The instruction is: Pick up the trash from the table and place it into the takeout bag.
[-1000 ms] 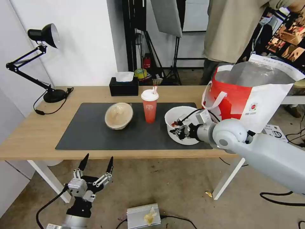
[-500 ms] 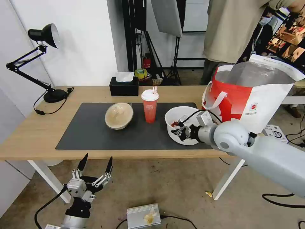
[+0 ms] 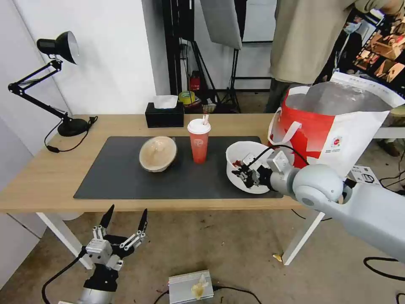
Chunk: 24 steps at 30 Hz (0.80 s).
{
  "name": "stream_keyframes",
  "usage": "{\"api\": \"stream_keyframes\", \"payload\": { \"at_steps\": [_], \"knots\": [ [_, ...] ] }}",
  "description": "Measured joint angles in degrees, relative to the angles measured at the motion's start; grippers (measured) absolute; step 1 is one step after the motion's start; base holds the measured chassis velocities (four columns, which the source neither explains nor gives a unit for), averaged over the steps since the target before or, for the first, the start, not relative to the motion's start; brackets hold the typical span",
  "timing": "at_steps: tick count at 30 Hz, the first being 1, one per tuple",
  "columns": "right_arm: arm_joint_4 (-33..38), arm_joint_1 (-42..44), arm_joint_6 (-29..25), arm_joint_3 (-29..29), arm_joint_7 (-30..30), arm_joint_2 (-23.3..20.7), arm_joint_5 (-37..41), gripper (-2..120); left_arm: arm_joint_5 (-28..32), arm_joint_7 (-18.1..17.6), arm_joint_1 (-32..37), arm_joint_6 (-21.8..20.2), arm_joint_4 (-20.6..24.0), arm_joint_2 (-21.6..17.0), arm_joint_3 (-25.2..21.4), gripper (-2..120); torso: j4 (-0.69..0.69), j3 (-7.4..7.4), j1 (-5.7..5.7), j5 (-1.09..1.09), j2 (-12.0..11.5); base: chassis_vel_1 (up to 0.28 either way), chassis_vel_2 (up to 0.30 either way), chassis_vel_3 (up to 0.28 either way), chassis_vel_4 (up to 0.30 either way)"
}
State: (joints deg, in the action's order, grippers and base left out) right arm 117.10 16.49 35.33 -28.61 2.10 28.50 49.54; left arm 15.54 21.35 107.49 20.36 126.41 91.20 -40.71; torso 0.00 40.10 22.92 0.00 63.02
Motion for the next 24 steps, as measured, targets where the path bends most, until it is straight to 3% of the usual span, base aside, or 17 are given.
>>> {"api": "stream_keyframes", "payload": {
  "at_steps": [10,24],
  "knots": [
    [6.8,0.7,-4.9,0.7,-5.1,-4.1,-14.7,0,-0.7,0.1,0.4,0.7,0.2,0.0,0.8,100,0.0,0.0,0.0,0.0,0.0,0.0,0.0,0.0,0.0],
    [11.3,1.0,-9.0,3.4,-7.3,-5.6,-19.0,0,-1.3,0.0,0.7,1.7,-0.1,0.1,1.2,100,0.0,0.0,0.0,0.0,0.0,0.0,0.0,0.0,0.0]
  ]
}}
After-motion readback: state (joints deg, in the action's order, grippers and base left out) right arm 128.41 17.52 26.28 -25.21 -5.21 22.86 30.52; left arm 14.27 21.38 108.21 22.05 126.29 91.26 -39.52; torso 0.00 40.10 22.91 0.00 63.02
